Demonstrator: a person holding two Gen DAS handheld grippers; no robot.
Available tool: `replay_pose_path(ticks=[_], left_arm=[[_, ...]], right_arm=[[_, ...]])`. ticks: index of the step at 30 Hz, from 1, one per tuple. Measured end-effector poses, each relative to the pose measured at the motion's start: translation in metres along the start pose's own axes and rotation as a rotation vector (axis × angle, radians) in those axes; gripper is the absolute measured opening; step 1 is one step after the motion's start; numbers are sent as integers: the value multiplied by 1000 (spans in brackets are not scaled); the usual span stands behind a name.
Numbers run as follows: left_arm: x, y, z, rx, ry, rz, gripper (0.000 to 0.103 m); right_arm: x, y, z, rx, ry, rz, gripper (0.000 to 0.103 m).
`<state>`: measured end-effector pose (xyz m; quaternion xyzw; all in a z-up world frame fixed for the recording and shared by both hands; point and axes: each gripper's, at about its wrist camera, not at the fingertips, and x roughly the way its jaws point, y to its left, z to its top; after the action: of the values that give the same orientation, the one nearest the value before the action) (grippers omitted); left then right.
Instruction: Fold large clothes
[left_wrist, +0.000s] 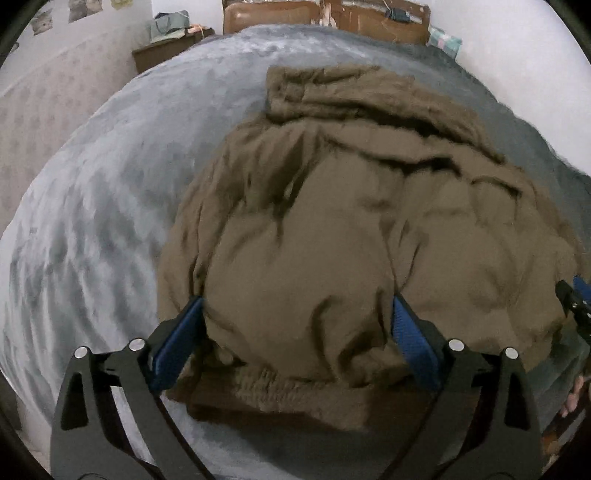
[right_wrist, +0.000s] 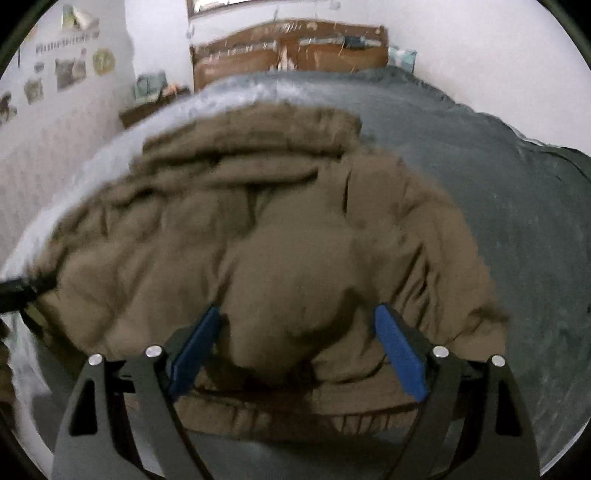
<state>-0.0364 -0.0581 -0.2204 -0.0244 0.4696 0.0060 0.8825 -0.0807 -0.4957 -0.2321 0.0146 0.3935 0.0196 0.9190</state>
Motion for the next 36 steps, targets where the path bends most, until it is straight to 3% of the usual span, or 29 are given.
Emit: replay_pose_path(ticks=[12,17,20,24,28,30,32,33,36], left_arm=[[29,-2,-19,71,8,46,99],[-10,17,-12,10,-59,-1,97],[-25,38,-13,-46,-120,69,100],[-18,67,-21,-136,-117,-9,100],[-15,65,-29,-117,-139,6,99],[-11,61,-29,-105,-143,13,95],[-2,54,-25,-101,-127,-6,79],[3,52,-24,-99,-115,-23,75],[11,45,-26,-89,-105,-7,74]], right_arm=[[23,1,-11,-3,74,-31,87],[-12,-7,1,45,-62,32,88],[-25,-21,5,76,-133,-14,88],[-24,-45,-2,150,-158,-48,88],[-28,-47,-16,125,-217,-117,88],[-29,-44,-20,96,-221,-147,88],[-33,-44,-24,82,-229,-156,88],[-37,-46,-26,83,-236,-158,88],[-49,-56,-32,113,-257,-171,88]])
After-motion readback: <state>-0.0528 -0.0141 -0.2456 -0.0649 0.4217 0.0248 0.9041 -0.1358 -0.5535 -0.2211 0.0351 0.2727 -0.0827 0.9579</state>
